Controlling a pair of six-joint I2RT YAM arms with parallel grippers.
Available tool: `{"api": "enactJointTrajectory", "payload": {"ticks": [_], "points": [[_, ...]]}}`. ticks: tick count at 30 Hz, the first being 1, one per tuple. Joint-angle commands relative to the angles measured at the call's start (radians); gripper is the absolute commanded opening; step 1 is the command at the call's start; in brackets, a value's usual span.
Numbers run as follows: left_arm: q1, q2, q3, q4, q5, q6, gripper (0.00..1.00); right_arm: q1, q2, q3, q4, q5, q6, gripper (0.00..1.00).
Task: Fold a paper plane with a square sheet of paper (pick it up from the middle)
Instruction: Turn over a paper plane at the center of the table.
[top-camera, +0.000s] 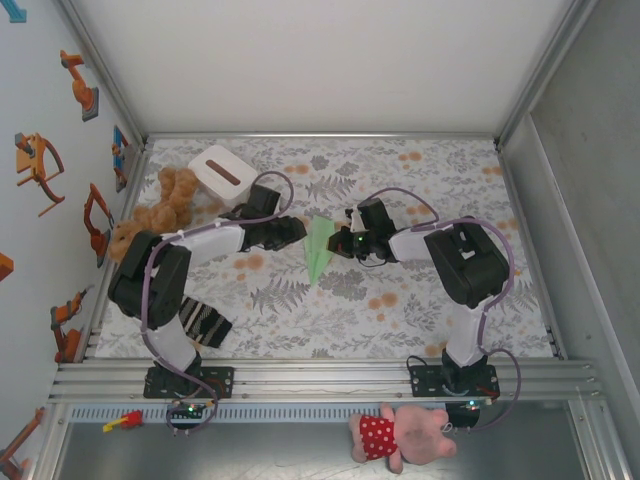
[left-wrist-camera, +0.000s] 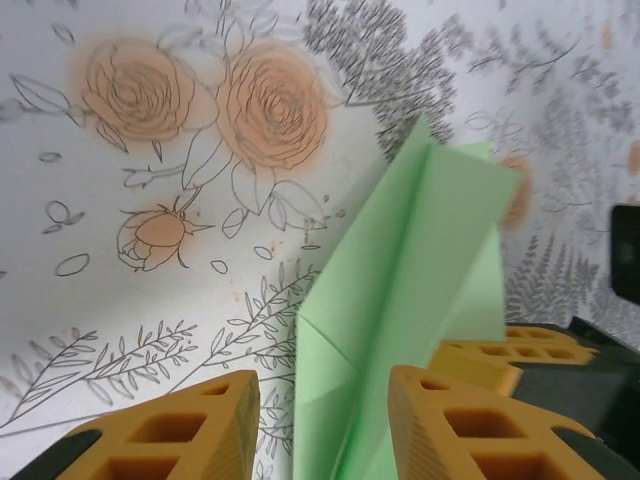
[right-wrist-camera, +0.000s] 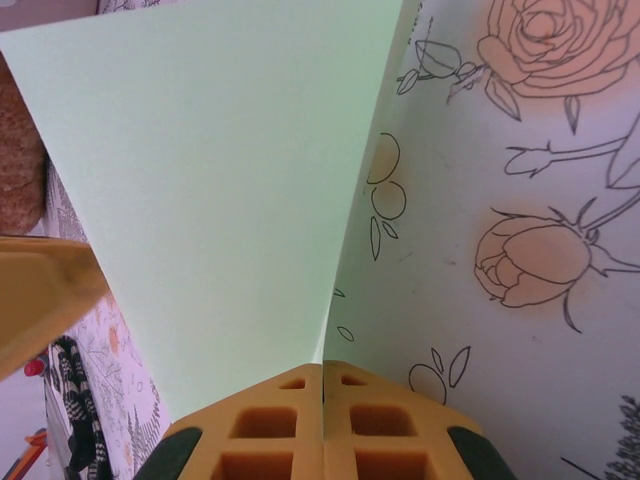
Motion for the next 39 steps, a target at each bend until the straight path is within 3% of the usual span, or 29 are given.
{"api": "enactJointTrajectory", "payload": {"ticks": [1, 25, 33, 39], "points": [[-0.003, -0.023, 0.000, -0.016, 0.005, 0.040, 0.41, -0.010, 0.016, -0.013, 0.019, -0.013, 0.012, 0.04], [0.002, 0.199, 0.135, -0.022, 0.226, 0.048, 0.36, -0.023, 0.034, -0.034, 0.030, -0.011, 0.013, 0.02], [0.006, 0.227, 0.153, -0.013, 0.263, 0.045, 0.24, -0.033, 0.018, -0.038, 0.046, -0.035, 0.026, 0.04], [0.011, 0.217, 0.147, -0.009, 0.263, 0.053, 0.13, -0.041, -0.040, -0.048, 0.035, -0.049, 0.036, 0.15]]}}
